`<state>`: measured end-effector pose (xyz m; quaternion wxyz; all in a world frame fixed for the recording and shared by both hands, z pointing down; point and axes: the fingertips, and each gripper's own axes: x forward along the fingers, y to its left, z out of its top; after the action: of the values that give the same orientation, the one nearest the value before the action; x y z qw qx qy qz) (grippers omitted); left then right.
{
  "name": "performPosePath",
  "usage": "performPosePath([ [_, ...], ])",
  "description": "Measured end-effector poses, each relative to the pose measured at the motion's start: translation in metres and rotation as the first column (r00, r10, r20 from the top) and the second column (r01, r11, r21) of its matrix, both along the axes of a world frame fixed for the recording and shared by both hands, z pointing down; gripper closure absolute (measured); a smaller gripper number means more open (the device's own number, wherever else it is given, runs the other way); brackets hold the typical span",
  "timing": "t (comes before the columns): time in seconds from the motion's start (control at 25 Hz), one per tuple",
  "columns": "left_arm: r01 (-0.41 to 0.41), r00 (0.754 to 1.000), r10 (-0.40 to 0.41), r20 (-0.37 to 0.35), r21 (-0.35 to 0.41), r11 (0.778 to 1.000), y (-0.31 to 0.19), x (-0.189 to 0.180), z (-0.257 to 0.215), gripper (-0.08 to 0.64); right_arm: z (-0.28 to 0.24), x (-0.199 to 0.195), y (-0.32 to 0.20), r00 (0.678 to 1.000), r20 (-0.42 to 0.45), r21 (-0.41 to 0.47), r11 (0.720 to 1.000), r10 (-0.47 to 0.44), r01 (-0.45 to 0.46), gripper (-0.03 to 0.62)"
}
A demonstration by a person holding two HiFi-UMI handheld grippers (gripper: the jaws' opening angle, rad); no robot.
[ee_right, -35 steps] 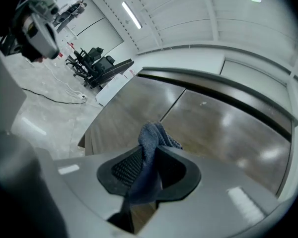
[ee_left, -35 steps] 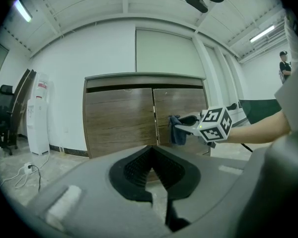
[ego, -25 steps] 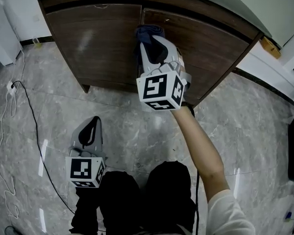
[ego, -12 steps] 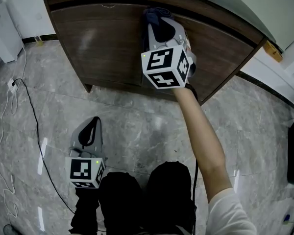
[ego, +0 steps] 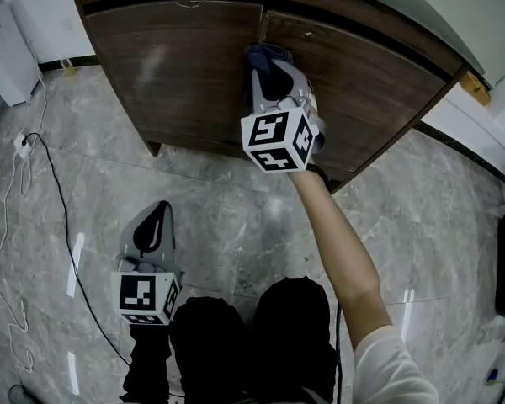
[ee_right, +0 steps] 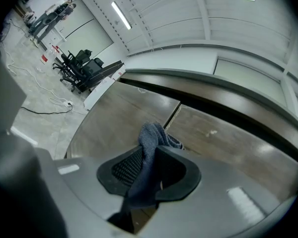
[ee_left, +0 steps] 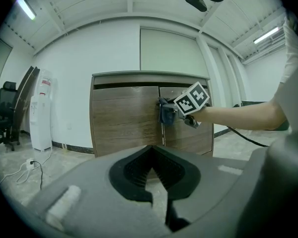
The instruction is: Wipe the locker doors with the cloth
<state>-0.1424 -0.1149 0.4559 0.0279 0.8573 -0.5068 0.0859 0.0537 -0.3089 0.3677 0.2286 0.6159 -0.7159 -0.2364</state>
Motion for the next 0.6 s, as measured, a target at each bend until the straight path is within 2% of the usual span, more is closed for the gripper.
performPosePath([
  [0.6, 0.012, 1.000, -0.012, 0.015, -0.027, 1.000, -0.005, -0.007, 0.011, 0.557, 0.115, -0.005, 0.000, 1.000, 0.006, -0.129, 0.992, -0.010, 0.011, 0.503],
])
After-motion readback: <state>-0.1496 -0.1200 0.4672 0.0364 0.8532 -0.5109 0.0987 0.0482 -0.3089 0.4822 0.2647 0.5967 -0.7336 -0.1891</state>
